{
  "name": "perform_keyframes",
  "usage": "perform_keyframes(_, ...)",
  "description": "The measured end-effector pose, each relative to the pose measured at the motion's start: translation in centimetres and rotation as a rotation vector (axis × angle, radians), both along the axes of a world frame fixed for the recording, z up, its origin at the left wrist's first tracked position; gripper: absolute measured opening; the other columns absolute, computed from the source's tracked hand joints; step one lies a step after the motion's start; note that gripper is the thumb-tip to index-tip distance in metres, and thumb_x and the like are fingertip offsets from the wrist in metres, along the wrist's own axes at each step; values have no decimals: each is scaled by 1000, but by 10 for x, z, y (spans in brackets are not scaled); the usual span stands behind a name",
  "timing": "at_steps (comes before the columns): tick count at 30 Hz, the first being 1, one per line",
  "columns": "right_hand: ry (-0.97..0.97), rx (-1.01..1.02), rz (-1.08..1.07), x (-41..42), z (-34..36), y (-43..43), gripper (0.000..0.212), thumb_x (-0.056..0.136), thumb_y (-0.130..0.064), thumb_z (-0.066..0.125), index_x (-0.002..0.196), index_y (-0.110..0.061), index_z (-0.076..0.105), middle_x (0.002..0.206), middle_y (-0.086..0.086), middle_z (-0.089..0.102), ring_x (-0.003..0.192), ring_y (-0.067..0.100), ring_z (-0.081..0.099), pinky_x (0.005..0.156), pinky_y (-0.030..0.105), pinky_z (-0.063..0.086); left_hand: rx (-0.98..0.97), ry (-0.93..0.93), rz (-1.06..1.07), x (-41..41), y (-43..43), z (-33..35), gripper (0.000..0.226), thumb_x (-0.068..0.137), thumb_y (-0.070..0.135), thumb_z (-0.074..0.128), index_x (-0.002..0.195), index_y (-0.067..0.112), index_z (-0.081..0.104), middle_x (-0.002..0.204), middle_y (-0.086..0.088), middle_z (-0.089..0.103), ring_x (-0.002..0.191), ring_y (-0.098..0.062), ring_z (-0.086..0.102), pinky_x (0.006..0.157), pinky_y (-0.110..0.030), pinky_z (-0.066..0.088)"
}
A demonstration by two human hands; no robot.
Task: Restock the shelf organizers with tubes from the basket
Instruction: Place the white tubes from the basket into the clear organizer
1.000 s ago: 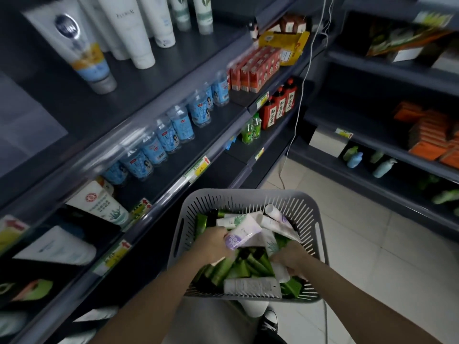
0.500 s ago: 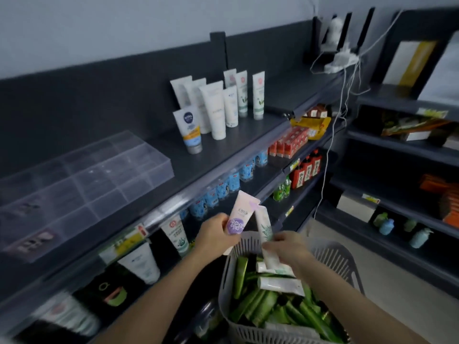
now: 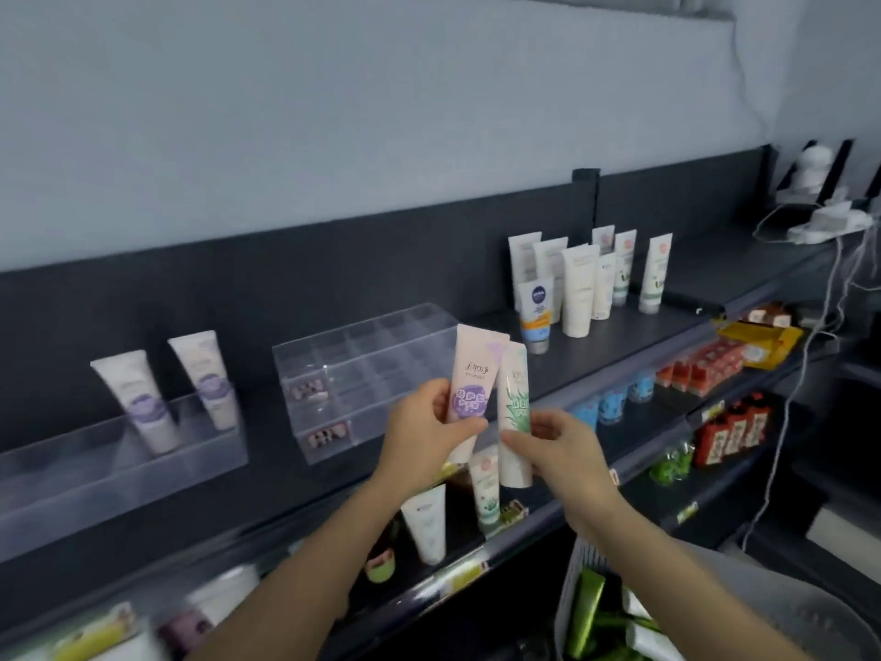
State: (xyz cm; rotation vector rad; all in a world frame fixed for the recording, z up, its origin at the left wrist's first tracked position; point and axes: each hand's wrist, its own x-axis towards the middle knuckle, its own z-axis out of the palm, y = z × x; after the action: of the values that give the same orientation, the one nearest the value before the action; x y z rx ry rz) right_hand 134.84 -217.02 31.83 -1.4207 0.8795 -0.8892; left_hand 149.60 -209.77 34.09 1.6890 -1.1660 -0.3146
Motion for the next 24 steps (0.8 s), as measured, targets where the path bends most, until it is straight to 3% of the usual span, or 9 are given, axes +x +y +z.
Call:
perform_keyframes(5,-56,-65,118,60,22,38,21,78,-12,75,96,-17,65,92,4,71,88,21,68,77,37,58,-129,-30,127,46,53,23,32,73,16,79,84,37,57,82,18,65,72,10,59,65,-9,49)
perform_keyframes(8,-84,-103,176,101,35,63,29,80,-14,73,106,-15,62,99,1,69,91,16,67,80,34,57,-159,-45,224,80,87,32,35,76,18,77,86,42,53,86,22,63,78,9,60,67,-12,50)
perform_keyframes(12,-129,-127,270,155,50,95,31,85,-13,67,111,-23,54,96,-10,62,88,4,61,68,20,51,-166,-68,355,128,129,39,28,79,22,75,94,34,55,89,24,60,80,9,59,60,-8,47)
perform_keyframes(15,-139,-113,296,193,57,113,28,87,-11,65,108,-23,52,89,-16,57,81,0,57,67,19,51,-171,-65,469,164,160,43,25,78,22,76,95,25,59,90,19,63,82,3,61,65,-14,49)
perform_keyframes(21,-85,-144,299,253,66,132,31,84,-11,67,105,-19,47,105,-4,57,87,7,57,62,16,46,-145,-76,691,232,207,51,29,77,19,75,97,16,54,92,8,61,82,-8,59,68,-26,50)
perform_keyframes(24,-42,-167,275,278,64,134,33,81,-15,71,104,-18,48,111,-1,60,95,12,60,66,20,51,-129,-86,752,261,218,49,31,78,18,74,99,17,52,90,10,57,81,-8,57,62,-19,43)
